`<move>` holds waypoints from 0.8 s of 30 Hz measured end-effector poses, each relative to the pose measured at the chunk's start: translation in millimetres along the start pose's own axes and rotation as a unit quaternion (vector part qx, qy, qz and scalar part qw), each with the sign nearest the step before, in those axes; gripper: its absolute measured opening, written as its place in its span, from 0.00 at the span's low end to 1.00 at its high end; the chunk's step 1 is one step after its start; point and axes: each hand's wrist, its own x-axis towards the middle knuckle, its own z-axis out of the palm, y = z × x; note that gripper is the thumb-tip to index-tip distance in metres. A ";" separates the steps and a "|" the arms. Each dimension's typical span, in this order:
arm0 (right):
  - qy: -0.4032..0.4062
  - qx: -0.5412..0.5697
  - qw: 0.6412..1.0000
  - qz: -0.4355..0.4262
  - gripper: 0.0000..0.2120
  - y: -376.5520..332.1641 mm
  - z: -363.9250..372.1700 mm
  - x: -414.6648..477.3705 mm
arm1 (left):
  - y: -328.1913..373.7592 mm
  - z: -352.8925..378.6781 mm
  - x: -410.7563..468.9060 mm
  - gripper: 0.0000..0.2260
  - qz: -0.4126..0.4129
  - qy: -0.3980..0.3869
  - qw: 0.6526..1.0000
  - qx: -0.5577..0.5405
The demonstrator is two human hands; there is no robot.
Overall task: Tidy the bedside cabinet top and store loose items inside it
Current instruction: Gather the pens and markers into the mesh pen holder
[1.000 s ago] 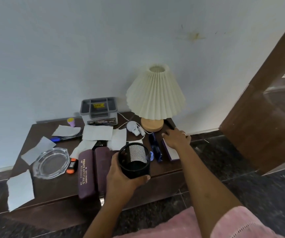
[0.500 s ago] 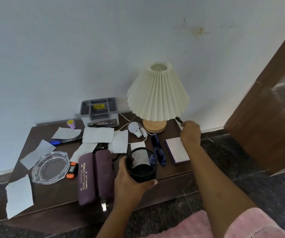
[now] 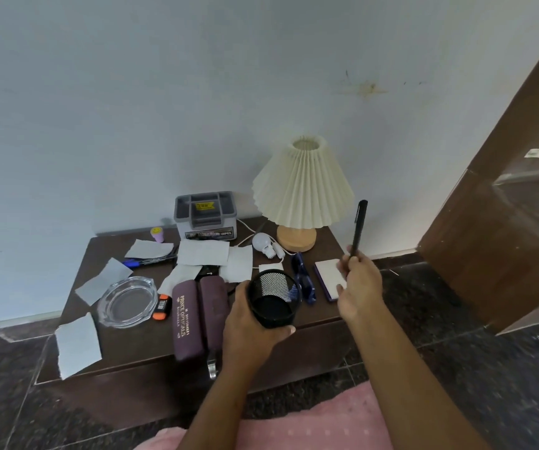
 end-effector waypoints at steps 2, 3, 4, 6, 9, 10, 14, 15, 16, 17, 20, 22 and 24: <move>-0.124 -0.019 0.992 -0.014 0.13 4.0 4.5 -30.7 | 0.0 -12.3 -3.5 0.43 0.000 0.012 1.000 0.013; -0.191 -0.046 0.980 -0.042 0.11 7.5 8.5 -44.1 | 0.2 -18.9 -5.5 0.42 -0.003 0.020 1.000 0.014; -0.247 -0.084 0.962 -0.076 0.09 12.1 12.8 -54.2 | 0.8 -25.5 -7.5 0.42 -0.006 0.027 0.999 0.016; -0.315 -0.186 0.918 -0.150 0.07 23.7 21.6 -66.2 | 1.8 -37.9 -9.9 0.40 -0.006 0.037 0.999 0.022; -0.313 -0.349 0.843 -0.264 0.09 41.0 29.8 -70.0 | 2.8 -57.8 -11.4 0.40 -0.009 0.052 0.997 0.048; -0.305 -0.373 0.829 -0.284 0.09 44.9 31.2 -69.8 | 2.3 -63.8 -11.2 0.41 -0.010 0.057 0.997 0.060; -0.320 -0.440 0.772 -0.329 0.05 56.9 38.3 -66.9 | 0.2 -80.0 -6.4 0.41 -0.024 0.062 0.994 0.091; -0.327 -0.436 0.775 -0.321 0.04 57.7 40.7 -66.5 | 0.1 -81.5 -4.0 0.41 -0.025 0.061 0.993 0.094; -0.329 -0.424 0.785 -0.310 0.05 57.6 43.2 -65.9 | 0.1 -82.4 -1.4 0.40 -0.024 0.060 0.993 0.096; -0.332 -0.403 0.800 -0.295 0.07 56.2 45.4 -65.0 | 0.1 -82.7 1.8 0.39 -0.023 0.059 0.993 0.099; -0.382 -0.321 0.841 -0.208 0.17 47.0 50.1 -61.7 | -1.8 -83.6 11.2 0.40 -0.021 0.055 0.993 0.105; -0.425 -0.270 0.851 -0.147 0.21 40.0 52.6 -51.5 | -4.9 -84.7 17.3 0.40 -0.029 0.067 0.994 0.085; -0.412 -0.226 0.876 -0.106 0.23 34.0 53.7 -35.3 | -8.1 -86.4 21.5 0.40 -0.032 0.080 0.994 0.060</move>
